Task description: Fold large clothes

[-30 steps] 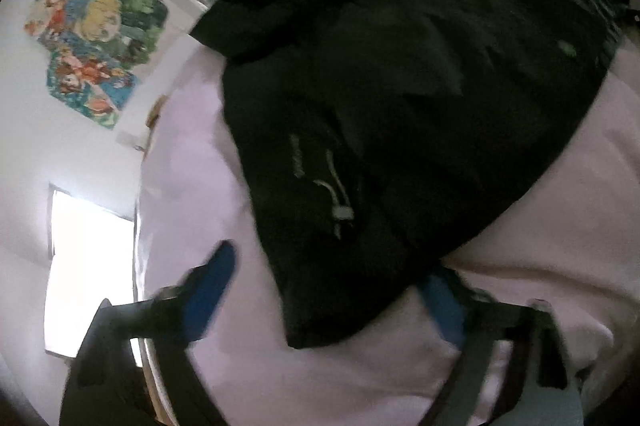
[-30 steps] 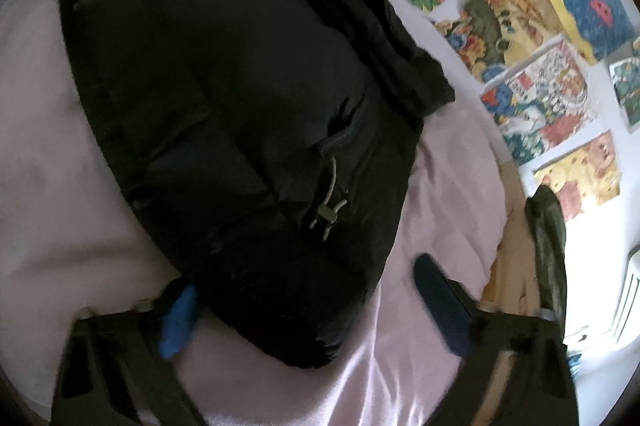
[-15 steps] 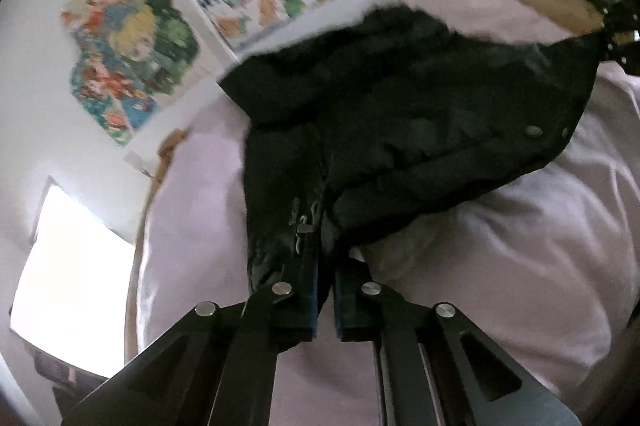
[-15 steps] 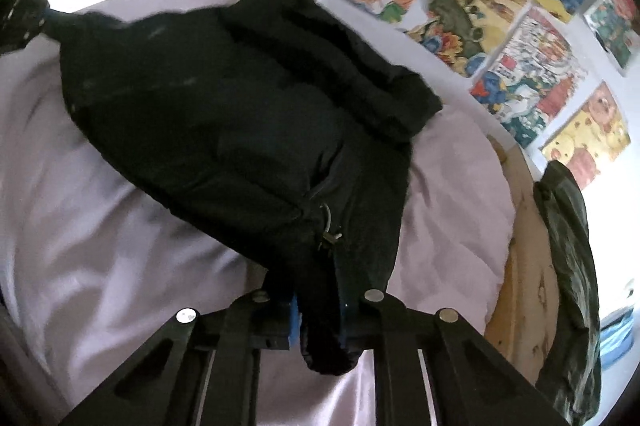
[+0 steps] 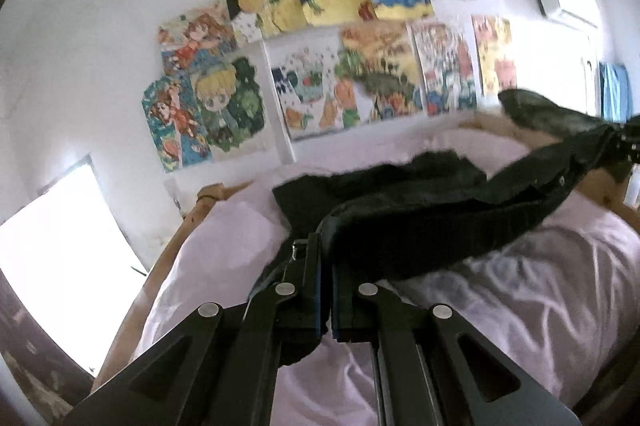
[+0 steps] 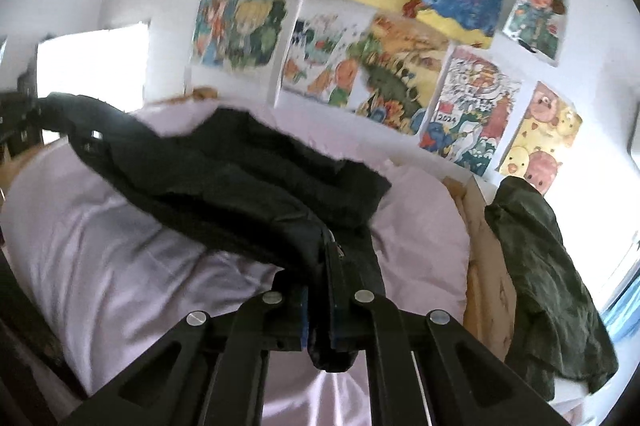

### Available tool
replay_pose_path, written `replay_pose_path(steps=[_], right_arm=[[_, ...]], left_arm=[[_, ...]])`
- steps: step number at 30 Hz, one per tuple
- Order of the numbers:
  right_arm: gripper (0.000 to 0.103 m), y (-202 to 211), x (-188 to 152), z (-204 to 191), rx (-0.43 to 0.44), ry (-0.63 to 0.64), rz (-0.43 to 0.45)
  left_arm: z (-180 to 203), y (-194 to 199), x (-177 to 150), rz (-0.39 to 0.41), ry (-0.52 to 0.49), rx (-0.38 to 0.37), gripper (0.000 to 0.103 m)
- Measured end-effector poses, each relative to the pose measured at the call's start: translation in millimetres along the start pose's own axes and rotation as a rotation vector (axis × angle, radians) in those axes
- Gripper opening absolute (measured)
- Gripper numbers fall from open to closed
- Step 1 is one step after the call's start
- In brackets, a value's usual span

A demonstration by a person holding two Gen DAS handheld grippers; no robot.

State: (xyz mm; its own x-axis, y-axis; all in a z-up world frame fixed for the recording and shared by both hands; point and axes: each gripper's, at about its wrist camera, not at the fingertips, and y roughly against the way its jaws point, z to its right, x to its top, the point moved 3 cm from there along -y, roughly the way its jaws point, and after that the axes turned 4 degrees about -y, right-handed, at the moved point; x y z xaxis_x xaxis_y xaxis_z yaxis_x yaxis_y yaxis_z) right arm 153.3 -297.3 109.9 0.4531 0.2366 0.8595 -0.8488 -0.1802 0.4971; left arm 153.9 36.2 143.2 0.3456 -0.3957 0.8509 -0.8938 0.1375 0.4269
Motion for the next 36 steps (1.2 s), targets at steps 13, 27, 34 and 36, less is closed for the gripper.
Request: replay_pose_path(steps=[13, 27, 34, 36], right_arm=[[0.007, -45, 63, 28, -0.131, -0.089, 0.064], [0.007, -148, 140, 63, -0.216, -0.068, 0.135], [0.007, -190, 156, 78, -0.209, -0.129, 0.172], [0.007, -204, 159, 81, -0.206, -0.141, 0.171]], left_arm=[[-17, -63, 79, 0.021, 0.040, 0.107, 0.003], [-54, -177, 122, -0.004, 0.029, 0.197, 0.003], [-62, -216, 128, 0.003, 0.040, 0.226, 0.003], [-63, -225, 128, -0.004, 0.046, 0.226, 0.003]])
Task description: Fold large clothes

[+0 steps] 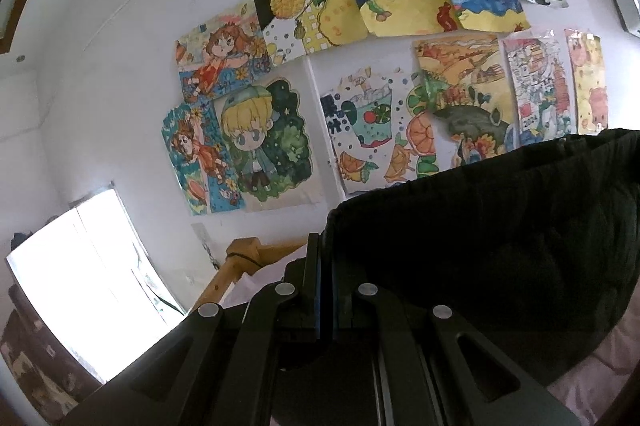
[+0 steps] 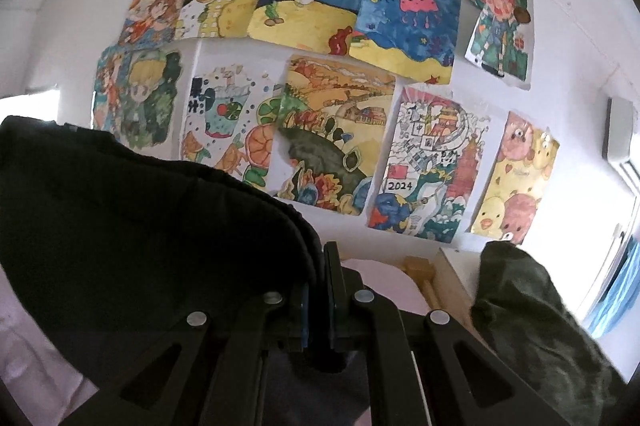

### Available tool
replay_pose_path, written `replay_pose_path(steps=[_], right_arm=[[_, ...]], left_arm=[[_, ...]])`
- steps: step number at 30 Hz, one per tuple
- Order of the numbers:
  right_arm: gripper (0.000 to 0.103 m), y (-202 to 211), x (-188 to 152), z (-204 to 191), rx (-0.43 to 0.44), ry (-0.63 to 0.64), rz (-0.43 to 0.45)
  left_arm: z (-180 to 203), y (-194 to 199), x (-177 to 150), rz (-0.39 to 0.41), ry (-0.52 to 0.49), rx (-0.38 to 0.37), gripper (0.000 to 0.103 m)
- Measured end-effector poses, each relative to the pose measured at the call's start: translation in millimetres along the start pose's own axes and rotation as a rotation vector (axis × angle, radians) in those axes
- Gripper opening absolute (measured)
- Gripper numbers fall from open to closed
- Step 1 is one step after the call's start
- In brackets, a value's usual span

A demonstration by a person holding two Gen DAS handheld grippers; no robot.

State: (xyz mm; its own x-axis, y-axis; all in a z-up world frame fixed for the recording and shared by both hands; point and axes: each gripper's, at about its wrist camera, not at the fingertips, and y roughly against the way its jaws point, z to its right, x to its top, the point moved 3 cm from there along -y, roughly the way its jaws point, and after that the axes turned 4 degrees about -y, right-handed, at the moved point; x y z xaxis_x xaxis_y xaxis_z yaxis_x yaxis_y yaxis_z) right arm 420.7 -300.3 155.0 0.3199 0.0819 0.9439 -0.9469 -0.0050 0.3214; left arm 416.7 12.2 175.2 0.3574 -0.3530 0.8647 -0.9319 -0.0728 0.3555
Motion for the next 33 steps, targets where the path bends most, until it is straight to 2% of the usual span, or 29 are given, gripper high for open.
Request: replay_pose_path(steps=[6, 12, 16, 20, 26, 33], right_arm=[[0.007, -43, -3, -4, -0.004, -0.001, -0.034], [0.007, -84, -25, -8, -0.016, 0.004, -0.107], [0.008, -108, -42, -7, -0.003, -0.006, -0.158], [0.008, -125, -52, -6, 0.007, 0.001, -0.190], [0.009, -153, -64, -4, 0.074, -0.024, -0.228], [0.009, -187, -84, -15, 0.068, 0.005, -0.273]], left_arm=[[1, -47, -2, -0.059, 0.014, -0.017, 0.003], [10, -87, -15, -0.112, -0.004, -0.039, 0.003], [18, -109, -26, -0.127, -0.029, -0.046, 0.003], [20, -133, -35, -0.153, -0.005, -0.070, 0.003], [19, -165, -50, -0.174, -0.006, -0.105, 0.003], [24, -195, -70, -0.220, -0.009, -0.132, 0.003]])
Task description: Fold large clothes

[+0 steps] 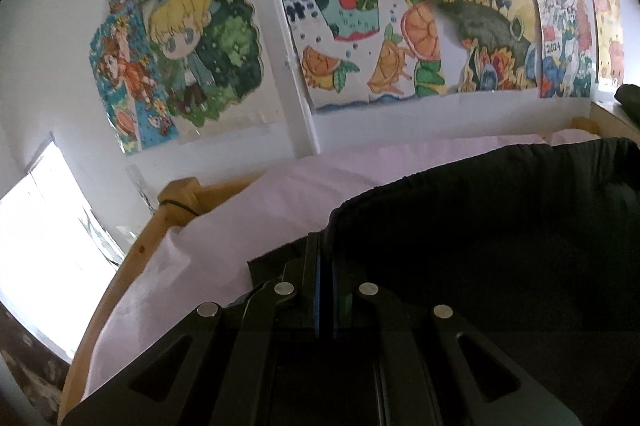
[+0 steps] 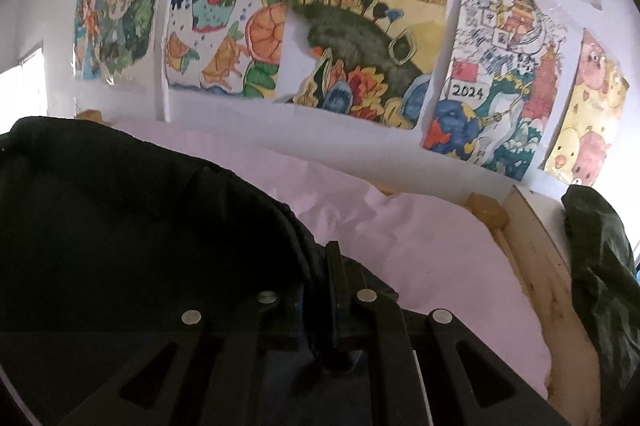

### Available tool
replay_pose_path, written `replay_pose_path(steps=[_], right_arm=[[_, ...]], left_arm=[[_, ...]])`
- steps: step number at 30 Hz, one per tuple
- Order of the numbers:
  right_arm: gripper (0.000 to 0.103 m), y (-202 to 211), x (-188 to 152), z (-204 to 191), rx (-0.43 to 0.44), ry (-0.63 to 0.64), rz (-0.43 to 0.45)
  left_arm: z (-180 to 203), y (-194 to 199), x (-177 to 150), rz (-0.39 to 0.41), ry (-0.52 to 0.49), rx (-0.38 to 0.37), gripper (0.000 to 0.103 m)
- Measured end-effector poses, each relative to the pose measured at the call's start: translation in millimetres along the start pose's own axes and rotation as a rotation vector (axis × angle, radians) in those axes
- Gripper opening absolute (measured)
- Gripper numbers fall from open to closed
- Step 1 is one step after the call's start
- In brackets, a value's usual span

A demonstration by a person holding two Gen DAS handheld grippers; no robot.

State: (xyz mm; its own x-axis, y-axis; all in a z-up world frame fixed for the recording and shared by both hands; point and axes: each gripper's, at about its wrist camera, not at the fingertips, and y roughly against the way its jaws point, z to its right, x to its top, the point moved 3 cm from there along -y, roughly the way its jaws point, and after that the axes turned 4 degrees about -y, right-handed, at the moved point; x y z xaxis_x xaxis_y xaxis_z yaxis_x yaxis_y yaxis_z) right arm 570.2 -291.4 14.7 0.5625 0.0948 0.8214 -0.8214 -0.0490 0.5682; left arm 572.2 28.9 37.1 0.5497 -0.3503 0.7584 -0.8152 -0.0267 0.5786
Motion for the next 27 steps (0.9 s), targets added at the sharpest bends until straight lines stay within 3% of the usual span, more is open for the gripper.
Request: replay_pose_path(steps=[6, 11, 14, 16, 17, 21, 23, 27], right_arm=[[0.010, -26, -12, -6, -0.020, 0.016, -0.034], [0.022, -39, -18, -5, -0.033, 0.023, -0.061], [0.036, -37, -18, 0, -0.025, 0.000, -0.051], [0.070, -32, -17, 3, -0.027, -0.020, -0.031], [0.076, -27, -17, 7, -0.024, -0.041, -0.010], [0.089, -11, -18, 9, 0.021, -0.072, 0.018], [0.089, 3, -22, 4, 0.054, -0.067, 0.037], [0.096, 38, -37, -17, 0.219, -0.032, 0.088]], left_arm=[[2, -21, -10, -0.036, 0.018, -0.043, 0.004], [-12, -23, -14, -0.026, 0.136, -0.171, 0.010], [-21, -17, -11, -0.012, 0.199, -0.246, 0.028], [-29, -5, -11, 0.020, 0.250, -0.247, 0.073], [-32, 2, -11, 0.045, 0.271, -0.237, 0.080], [-35, 27, -12, 0.087, 0.311, -0.258, 0.083], [-30, 37, -15, 0.086, 0.301, -0.265, 0.083], [4, 63, -34, 0.112, 0.187, -0.354, 0.089]])
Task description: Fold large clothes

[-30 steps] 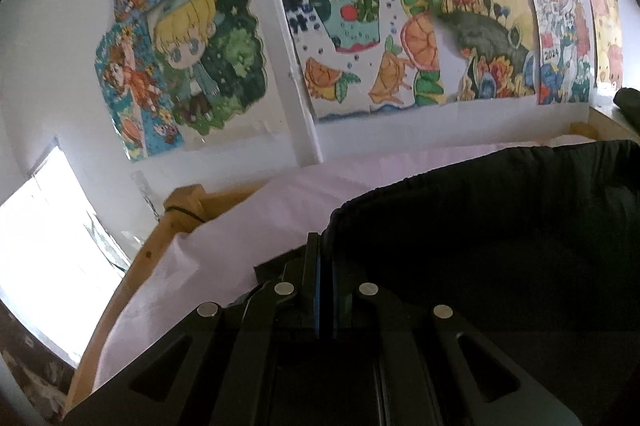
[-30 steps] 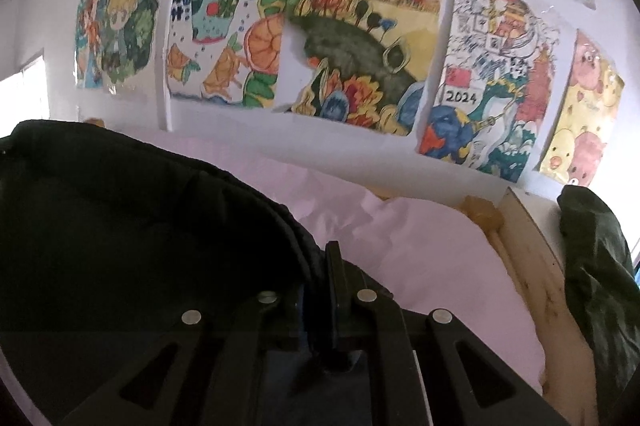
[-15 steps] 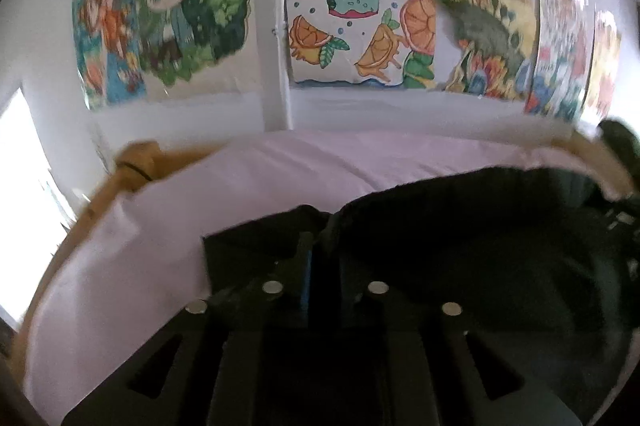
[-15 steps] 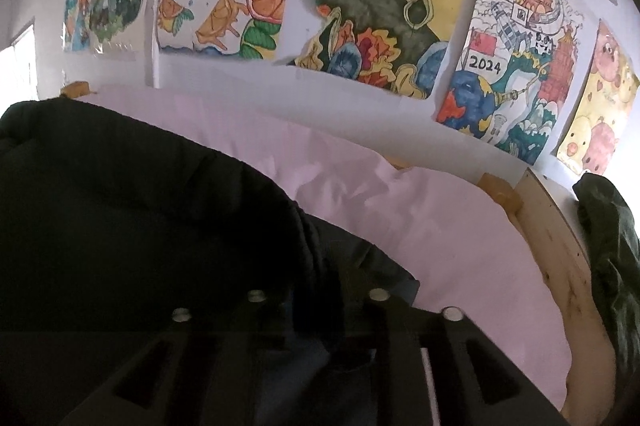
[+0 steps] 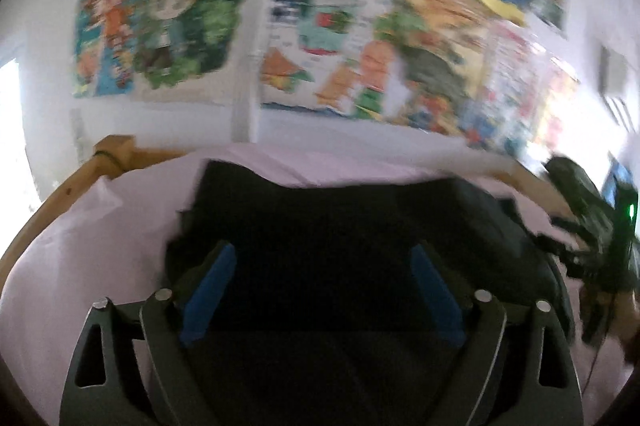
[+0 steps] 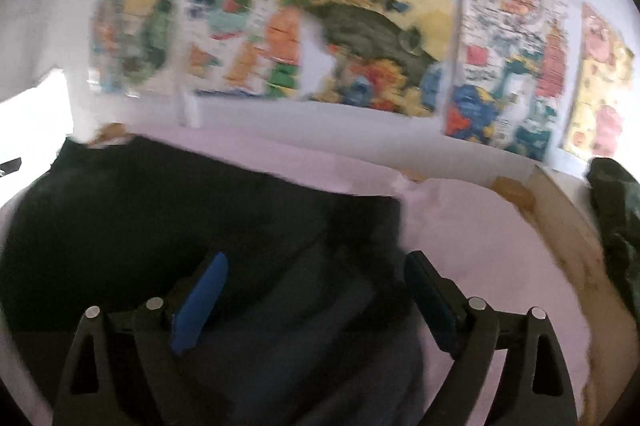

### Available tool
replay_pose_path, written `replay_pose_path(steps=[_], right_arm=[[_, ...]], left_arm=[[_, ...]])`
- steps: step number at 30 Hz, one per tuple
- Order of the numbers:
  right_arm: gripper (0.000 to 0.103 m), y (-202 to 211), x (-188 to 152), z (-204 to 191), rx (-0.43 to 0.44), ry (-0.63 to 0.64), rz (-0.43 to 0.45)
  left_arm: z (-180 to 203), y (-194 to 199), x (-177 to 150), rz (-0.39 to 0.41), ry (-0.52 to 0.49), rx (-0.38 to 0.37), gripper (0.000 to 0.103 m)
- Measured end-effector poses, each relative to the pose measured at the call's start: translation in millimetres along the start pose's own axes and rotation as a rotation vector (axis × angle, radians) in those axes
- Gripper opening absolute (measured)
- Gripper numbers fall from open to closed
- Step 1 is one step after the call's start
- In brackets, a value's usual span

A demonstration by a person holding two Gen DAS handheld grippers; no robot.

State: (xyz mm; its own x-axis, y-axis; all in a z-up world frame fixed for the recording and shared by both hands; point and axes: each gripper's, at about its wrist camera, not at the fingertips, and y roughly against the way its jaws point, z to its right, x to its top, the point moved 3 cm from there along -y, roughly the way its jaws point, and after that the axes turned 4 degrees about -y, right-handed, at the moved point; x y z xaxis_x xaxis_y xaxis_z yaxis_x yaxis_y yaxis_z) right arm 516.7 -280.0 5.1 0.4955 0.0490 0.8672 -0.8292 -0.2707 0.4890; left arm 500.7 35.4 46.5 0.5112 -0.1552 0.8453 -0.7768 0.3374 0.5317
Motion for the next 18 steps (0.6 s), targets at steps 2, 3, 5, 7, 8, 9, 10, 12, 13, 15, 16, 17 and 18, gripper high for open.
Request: replay_pose_path(steps=[2, 3, 5, 7, 8, 9, 10, 12, 13, 15, 16, 17, 18], right_arm=[[0.098, 13, -11, -18, 0.094, 0.043, 0.014], [0.098, 16, -20, -30, 0.147, 0.075, 0.002], [0.098, 17, -33, -47, 0.207, 0.122, -0.022], [0.098, 14, -42, -59, 0.223, 0.168, -0.035], [0.098, 9, -47, -65, 0.216, 0.201, -0.043], [0.098, 5, -49, -67, 0.209, 0.215, -0.045], [0.098, 1, -50, -69, 0.208, 0.221, -0.043], [0.099, -7, -49, -69, 0.207, 0.220, -0.035], [0.100, -11, -46, -68, 0.204, 0.221, -0.029], [0.100, -21, -39, -67, 0.197, 0.225, -0.022], [0.100, -27, -35, -66, 0.192, 0.224, -0.021], [0.100, -35, -29, -65, 0.184, 0.222, -0.019], [0.100, -40, -27, -63, 0.177, 0.218, -0.021]], left_arm=[[19, 0, -14, -0.013, -0.060, -0.039, 0.090], [30, 0, -21, -0.023, -0.096, -0.067, 0.090], [55, -6, -37, -0.038, -0.168, -0.122, 0.090], [72, -14, -47, -0.053, -0.224, -0.142, 0.090], [78, -20, -50, -0.058, -0.249, -0.131, 0.090], [81, -23, -53, -0.058, -0.264, -0.122, 0.090], [86, -29, -53, -0.051, -0.283, -0.111, 0.090], [90, -40, -51, -0.048, -0.292, -0.092, 0.091], [89, -44, -49, -0.046, -0.287, -0.091, 0.091], [86, -54, -45, -0.043, -0.272, -0.078, 0.092], [84, -60, -41, -0.044, -0.263, -0.067, 0.092], [80, -65, -38, -0.043, -0.257, -0.059, 0.092], [77, -73, -33, -0.040, -0.250, -0.043, 0.092]])
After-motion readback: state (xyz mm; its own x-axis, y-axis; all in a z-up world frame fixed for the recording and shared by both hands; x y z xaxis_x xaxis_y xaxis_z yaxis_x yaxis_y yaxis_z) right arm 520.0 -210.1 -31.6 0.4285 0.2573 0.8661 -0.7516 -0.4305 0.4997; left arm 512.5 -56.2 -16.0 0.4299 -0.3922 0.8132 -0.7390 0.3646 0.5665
